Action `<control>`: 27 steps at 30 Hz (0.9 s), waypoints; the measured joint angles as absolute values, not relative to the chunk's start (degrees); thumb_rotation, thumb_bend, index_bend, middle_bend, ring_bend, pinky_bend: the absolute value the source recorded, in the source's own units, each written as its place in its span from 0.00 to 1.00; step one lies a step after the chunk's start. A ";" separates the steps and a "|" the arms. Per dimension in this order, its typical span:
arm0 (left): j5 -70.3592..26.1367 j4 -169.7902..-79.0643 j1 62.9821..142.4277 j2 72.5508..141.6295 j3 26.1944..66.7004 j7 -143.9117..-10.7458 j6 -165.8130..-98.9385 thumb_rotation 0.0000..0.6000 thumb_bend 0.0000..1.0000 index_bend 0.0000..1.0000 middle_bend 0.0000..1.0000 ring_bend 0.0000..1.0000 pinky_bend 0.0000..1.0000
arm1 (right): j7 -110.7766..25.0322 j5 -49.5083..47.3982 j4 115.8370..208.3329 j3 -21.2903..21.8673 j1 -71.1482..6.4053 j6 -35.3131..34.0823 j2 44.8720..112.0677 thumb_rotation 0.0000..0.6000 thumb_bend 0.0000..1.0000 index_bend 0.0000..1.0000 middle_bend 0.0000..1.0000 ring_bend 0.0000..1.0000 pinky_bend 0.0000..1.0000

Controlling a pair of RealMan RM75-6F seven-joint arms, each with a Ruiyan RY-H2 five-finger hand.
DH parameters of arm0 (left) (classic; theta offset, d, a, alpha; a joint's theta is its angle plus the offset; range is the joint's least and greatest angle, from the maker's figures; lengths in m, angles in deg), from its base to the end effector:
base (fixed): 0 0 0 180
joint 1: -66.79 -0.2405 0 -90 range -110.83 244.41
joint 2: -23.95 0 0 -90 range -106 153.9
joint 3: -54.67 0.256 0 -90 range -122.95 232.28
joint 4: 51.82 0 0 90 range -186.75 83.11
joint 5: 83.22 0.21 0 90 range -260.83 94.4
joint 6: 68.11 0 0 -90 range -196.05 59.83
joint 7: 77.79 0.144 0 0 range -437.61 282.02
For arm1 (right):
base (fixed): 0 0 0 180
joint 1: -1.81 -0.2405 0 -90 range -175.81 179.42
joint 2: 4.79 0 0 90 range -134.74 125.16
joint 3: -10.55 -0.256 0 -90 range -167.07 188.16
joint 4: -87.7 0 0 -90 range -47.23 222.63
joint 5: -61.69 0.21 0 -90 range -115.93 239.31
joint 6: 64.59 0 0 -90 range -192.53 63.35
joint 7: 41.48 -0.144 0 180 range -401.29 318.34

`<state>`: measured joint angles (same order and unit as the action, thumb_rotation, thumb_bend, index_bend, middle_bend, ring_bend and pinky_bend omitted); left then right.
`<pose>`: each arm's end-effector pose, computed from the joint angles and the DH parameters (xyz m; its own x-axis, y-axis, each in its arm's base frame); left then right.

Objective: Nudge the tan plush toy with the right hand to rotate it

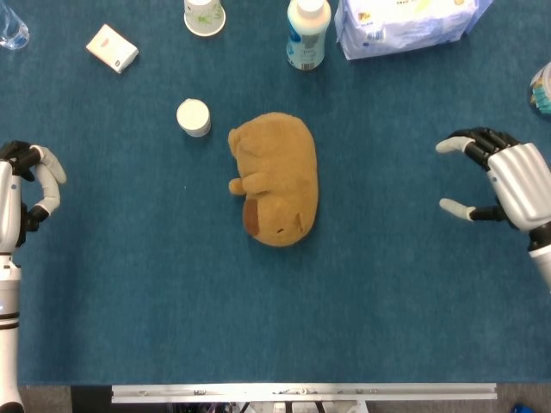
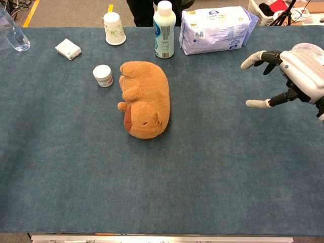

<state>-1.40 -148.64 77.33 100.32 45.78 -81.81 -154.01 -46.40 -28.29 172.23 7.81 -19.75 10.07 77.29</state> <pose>-0.2526 0.2246 0.1084 0.0211 -0.0968 0.9951 0.9974 -0.0673 -0.0277 -0.2331 -0.2539 0.0413 0.2105 -0.1503 0.9660 -0.9280 -0.3413 0.1492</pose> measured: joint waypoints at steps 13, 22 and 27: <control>-2.36 -150.03 76.48 99.02 45.40 -82.31 -154.77 1.00 0.71 0.66 0.62 0.42 0.56 | -46.32 -34.15 168.83 9.20 -21.47 11.27 78.43 1.00 0.33 0.36 0.35 0.28 0.42; -2.39 -149.77 76.59 99.12 45.61 -82.07 -154.28 1.00 0.71 0.66 0.62 0.42 0.56 | -46.06 -34.19 169.85 5.97 -23.75 12.10 79.63 1.00 0.62 0.34 0.31 0.23 0.41; -2.34 -149.79 76.54 99.10 45.59 -82.12 -154.36 1.00 0.71 0.66 0.62 0.42 0.56 | -48.07 -31.30 170.44 4.63 -25.28 9.20 80.21 1.00 0.89 0.19 0.21 0.15 0.33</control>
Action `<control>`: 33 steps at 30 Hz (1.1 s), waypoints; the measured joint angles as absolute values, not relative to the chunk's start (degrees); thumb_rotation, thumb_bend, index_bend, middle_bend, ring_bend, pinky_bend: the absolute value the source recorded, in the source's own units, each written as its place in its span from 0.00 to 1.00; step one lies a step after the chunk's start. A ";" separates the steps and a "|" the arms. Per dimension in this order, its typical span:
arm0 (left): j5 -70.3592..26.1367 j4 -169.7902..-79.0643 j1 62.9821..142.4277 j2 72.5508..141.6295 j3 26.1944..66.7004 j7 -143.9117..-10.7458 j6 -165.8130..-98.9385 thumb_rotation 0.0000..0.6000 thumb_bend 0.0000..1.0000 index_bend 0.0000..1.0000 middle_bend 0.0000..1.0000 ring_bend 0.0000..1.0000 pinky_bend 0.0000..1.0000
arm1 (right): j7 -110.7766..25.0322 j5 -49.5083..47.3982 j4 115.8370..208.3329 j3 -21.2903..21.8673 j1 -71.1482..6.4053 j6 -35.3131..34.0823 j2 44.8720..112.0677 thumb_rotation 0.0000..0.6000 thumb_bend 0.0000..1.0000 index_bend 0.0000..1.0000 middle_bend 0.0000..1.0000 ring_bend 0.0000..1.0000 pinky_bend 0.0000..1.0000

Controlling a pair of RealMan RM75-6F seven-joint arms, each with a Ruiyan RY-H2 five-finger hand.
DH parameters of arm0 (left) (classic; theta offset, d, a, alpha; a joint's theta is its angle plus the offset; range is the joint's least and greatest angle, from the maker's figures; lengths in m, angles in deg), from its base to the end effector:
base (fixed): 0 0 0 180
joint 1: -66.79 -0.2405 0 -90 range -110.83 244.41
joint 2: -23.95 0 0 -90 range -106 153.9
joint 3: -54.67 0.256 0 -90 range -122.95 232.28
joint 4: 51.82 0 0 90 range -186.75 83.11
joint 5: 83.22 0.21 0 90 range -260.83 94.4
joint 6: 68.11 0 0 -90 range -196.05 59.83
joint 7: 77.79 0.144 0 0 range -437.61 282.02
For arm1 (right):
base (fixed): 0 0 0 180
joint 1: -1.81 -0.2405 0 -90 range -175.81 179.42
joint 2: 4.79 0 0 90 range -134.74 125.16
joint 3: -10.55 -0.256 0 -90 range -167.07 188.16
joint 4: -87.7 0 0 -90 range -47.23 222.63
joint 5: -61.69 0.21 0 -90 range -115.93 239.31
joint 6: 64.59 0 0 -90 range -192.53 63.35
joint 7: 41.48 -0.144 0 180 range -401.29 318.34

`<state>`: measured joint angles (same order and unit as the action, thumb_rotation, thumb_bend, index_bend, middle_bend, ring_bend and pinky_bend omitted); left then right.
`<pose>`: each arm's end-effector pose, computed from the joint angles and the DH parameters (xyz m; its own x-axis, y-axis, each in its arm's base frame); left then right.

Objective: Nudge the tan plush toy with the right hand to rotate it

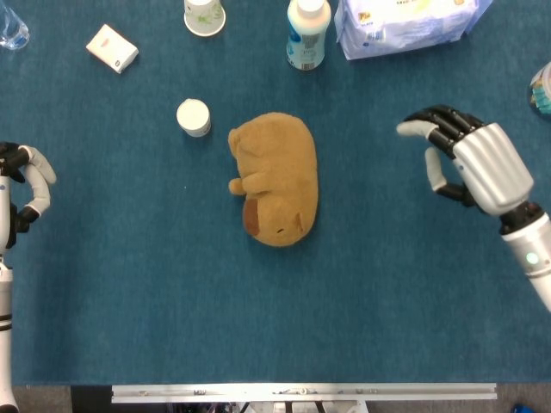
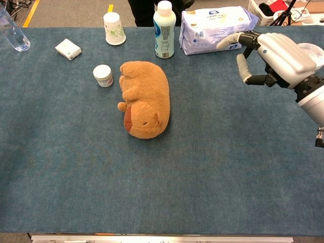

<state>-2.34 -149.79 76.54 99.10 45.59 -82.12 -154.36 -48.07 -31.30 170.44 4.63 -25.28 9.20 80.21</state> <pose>-0.2561 0.2215 0.1153 0.0162 -0.1062 0.9942 0.9989 -0.0422 -0.0208 -0.1926 -0.2817 0.0323 0.1782 -0.1139 0.9774 -0.8770 -0.4688 0.1053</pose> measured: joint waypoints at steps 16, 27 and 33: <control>-2.40 -150.09 76.21 98.85 45.83 -81.69 -154.46 1.00 0.71 0.66 0.62 0.42 0.56 | -55.48 -24.06 166.79 0.93 -33.37 -3.74 83.72 1.00 1.00 0.09 0.12 0.07 0.23; -2.65 -150.47 75.86 98.38 45.75 -81.75 -154.73 1.00 0.71 0.66 0.62 0.42 0.56 | -58.41 -19.52 159.00 -1.54 -39.41 -11.11 89.48 1.00 1.00 0.09 0.12 0.07 0.23; -2.88 -150.74 75.55 98.09 45.49 -81.66 -155.26 1.00 0.71 0.66 0.62 0.42 0.56 | -59.95 -19.24 157.23 -1.34 -41.65 -14.28 90.60 1.00 1.00 0.09 0.12 0.07 0.23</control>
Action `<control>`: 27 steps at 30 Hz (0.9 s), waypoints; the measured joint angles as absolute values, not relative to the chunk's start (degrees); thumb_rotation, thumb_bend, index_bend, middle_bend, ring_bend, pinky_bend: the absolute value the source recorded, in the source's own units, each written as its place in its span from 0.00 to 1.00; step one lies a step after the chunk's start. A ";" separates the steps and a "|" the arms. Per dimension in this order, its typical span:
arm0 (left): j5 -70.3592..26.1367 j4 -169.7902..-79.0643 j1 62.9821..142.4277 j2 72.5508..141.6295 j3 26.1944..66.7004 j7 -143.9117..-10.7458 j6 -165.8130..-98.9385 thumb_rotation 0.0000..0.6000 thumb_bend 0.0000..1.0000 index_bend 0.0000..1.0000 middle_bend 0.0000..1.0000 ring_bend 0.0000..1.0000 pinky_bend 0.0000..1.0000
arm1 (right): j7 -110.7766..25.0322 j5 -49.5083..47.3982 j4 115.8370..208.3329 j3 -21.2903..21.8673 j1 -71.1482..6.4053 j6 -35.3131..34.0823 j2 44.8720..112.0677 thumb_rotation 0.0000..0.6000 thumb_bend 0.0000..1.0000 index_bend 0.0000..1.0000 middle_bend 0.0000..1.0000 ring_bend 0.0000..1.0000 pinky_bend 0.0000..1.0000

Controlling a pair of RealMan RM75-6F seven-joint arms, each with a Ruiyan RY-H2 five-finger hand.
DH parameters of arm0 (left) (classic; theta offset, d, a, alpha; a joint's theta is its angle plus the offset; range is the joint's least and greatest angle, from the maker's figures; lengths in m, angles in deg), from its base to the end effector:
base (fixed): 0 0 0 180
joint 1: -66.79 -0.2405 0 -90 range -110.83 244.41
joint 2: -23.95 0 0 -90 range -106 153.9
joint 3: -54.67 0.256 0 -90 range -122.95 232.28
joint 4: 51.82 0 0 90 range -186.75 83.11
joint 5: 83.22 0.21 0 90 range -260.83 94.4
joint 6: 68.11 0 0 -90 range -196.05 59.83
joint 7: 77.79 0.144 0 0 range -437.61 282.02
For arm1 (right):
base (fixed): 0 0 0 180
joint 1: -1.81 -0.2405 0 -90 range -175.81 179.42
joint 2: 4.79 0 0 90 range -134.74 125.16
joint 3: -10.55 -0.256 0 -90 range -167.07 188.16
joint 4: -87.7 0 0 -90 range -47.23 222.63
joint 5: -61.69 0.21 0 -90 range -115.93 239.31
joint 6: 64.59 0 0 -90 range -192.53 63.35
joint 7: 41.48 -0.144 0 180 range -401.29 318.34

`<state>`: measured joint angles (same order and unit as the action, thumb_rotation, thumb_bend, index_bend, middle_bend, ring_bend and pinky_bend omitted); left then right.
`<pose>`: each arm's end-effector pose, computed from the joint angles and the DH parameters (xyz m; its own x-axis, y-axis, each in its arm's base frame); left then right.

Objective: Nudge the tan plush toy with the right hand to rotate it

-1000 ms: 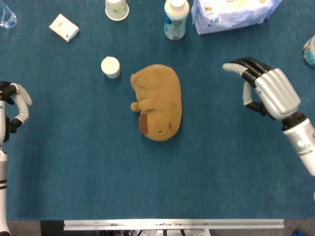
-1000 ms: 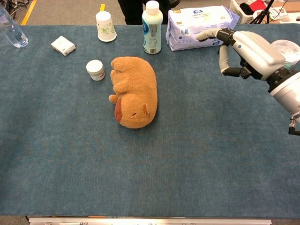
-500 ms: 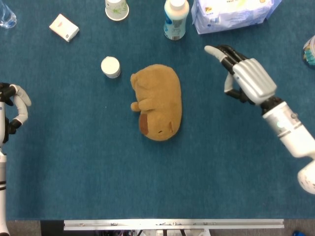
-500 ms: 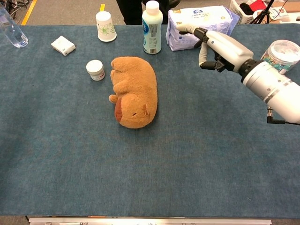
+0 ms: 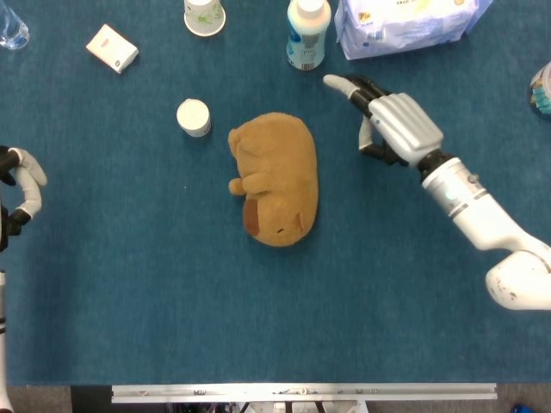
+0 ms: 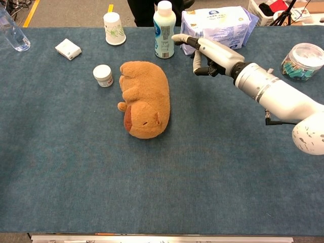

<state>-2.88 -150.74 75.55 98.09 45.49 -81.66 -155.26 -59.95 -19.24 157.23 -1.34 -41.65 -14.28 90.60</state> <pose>-0.2595 0.2168 0.1223 0.0258 -0.1235 0.9920 0.9994 -0.0188 -0.0284 -0.1433 -0.3619 -0.0422 0.0970 -0.4125 0.9058 -0.9227 -0.3785 -0.0735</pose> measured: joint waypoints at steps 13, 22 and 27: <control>-2.80 -151.39 75.05 97.50 45.18 -81.47 -156.14 1.00 0.71 0.66 0.62 0.42 0.56 | -65.17 -20.41 158.13 1.48 -44.13 -19.34 90.17 1.00 1.00 0.09 0.12 0.07 0.23; -2.67 -151.07 74.97 97.72 45.04 -81.52 -156.41 1.00 0.71 0.66 0.62 0.42 0.56 | -71.57 -21.32 158.35 2.88 -45.19 -21.84 89.38 1.00 1.00 0.09 0.12 0.07 0.22; -2.59 -151.07 74.95 97.76 45.04 -81.46 -156.46 1.00 0.71 0.66 0.62 0.42 0.56 | -75.24 -22.67 158.49 3.54 -45.69 -22.03 88.41 1.00 1.00 0.09 0.13 0.07 0.22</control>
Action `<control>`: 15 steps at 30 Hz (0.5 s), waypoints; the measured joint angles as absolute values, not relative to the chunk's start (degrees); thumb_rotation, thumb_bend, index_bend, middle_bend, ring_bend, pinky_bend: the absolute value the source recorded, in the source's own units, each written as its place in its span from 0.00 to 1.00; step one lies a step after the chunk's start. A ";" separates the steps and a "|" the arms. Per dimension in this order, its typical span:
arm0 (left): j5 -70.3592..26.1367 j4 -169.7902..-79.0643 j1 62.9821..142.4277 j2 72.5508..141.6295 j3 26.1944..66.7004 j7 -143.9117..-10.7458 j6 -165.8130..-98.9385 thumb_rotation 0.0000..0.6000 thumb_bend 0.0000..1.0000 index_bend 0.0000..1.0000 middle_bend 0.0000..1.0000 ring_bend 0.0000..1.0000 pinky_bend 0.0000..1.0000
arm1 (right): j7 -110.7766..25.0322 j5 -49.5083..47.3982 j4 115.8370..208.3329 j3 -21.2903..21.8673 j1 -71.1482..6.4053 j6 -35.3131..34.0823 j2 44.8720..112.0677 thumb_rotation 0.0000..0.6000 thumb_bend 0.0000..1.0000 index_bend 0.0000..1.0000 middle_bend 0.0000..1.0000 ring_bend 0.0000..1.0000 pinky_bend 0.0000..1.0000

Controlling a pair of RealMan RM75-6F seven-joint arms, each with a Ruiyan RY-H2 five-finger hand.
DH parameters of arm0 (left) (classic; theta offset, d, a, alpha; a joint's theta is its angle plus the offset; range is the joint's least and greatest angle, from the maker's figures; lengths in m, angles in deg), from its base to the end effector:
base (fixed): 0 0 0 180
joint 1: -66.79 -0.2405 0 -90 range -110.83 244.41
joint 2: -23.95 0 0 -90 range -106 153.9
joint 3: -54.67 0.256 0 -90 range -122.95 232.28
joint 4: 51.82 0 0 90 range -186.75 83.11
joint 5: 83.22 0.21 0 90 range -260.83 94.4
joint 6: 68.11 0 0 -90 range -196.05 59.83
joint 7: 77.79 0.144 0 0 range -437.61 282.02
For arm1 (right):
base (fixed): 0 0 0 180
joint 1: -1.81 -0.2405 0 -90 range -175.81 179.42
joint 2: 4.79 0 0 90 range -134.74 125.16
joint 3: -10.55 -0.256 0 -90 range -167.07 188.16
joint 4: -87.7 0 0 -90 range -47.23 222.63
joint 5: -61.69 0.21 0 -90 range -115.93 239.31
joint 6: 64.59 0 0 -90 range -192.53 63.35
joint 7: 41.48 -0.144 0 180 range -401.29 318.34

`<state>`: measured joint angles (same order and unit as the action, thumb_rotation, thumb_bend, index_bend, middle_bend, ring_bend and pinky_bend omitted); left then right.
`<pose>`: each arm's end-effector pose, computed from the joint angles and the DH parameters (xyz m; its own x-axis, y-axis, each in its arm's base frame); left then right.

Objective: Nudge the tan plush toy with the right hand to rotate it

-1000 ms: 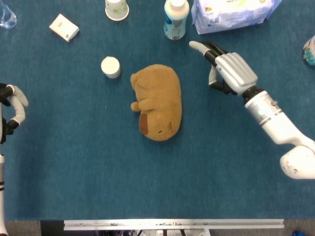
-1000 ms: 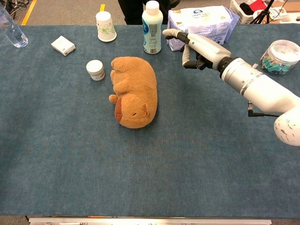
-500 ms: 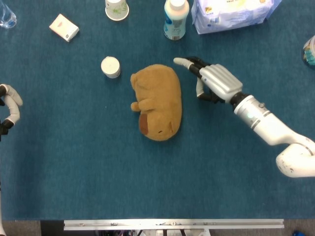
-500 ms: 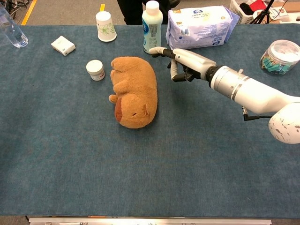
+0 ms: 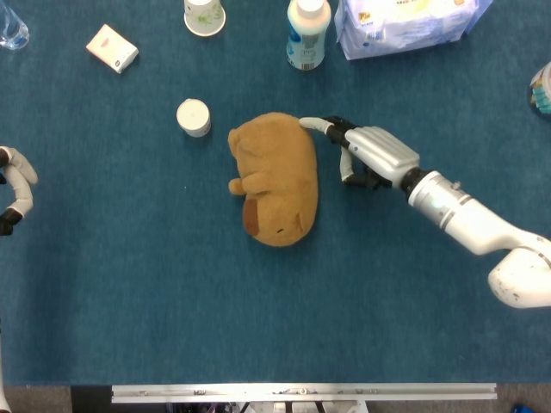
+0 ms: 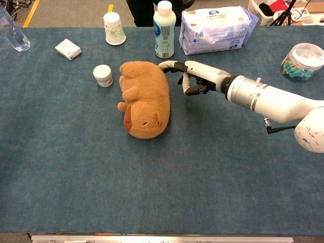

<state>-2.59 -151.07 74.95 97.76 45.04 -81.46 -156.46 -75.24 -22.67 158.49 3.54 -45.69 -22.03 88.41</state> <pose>-0.2596 0.2150 0.1279 0.0291 -0.1509 0.9881 0.9993 -0.0171 -0.0320 -0.1408 -0.3494 -0.0609 0.0443 -0.6344 0.7718 -0.9282 -0.3118 -0.2031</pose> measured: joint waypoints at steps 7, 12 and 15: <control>-2.69 -151.07 74.96 97.75 45.01 -81.35 -156.30 1.00 0.71 0.66 0.62 0.42 0.56 | -75.12 -23.04 158.22 2.79 -44.81 -17.02 87.78 1.00 1.00 0.09 0.13 0.07 0.22; -2.65 -151.05 75.00 97.86 45.04 -81.13 -156.25 1.00 0.71 0.66 0.62 0.42 0.56 | -74.68 -22.24 158.09 1.59 -43.92 -14.21 87.52 1.00 1.00 0.09 0.13 0.07 0.22; -2.70 -150.97 75.05 97.93 45.08 -81.01 -156.08 1.00 0.71 0.66 0.62 0.42 0.56 | -75.03 -22.10 157.88 1.74 -43.95 -14.42 87.84 1.00 1.00 0.09 0.13 0.07 0.22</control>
<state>-2.70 -150.97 75.05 97.93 45.08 -81.01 -156.08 -75.03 -22.10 157.88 1.74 -43.95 -14.42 87.84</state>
